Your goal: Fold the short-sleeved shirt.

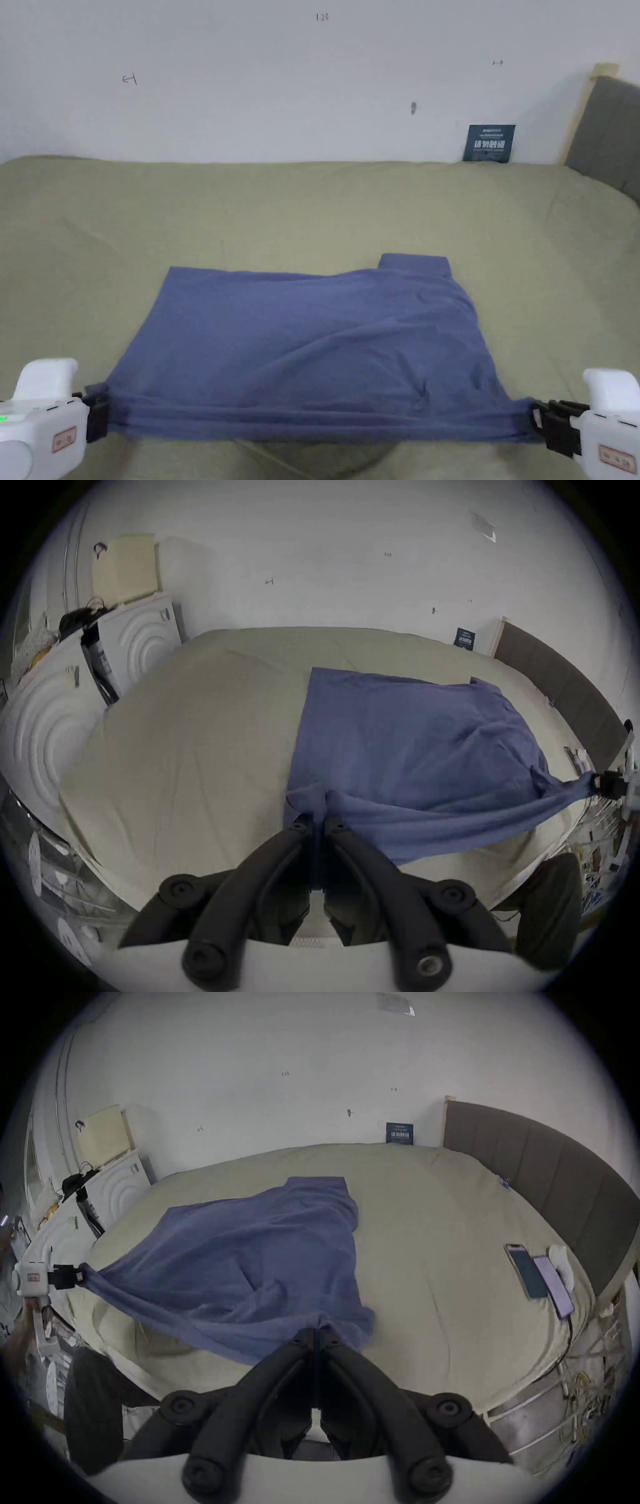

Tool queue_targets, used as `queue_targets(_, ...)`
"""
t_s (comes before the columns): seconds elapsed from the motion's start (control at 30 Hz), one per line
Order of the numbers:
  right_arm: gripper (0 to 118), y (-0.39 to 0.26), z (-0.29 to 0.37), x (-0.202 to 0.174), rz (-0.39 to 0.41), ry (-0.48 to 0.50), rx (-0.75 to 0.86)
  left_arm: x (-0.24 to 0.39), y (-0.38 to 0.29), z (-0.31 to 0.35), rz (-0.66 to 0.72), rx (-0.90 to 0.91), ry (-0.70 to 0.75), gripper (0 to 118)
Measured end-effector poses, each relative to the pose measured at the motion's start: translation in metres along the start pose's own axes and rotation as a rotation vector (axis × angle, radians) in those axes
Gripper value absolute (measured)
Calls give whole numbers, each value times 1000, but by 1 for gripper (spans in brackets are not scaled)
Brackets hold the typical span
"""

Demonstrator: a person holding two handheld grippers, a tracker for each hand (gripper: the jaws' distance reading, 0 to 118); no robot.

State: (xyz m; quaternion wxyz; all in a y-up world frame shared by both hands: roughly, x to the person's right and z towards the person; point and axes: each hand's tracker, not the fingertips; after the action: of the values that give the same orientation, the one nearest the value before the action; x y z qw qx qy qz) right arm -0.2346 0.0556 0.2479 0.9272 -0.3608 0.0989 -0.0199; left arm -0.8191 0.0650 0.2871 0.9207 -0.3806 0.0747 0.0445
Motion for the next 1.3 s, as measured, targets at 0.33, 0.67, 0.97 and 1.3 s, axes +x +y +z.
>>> queue_targets(0.33, 7, -14, -10, 1, 5, -8, -34, -2, -12, -8, 5, -23, -16, 5)
queue_targets(0.67, 112, -4, 11, -11, -47, -74, 95, 14, -4, 33, 11, 168, 25, 116)
queue_targets(0.97, 1, 13, 60, -70, 70, -193, 508, 39, 6, 66, 2, 451, 52, 0)
queue_targets(1.3, 1, 10, 51, -80, 71, -133, 425, 20, -8, 55, 47, 321, 63, 0)
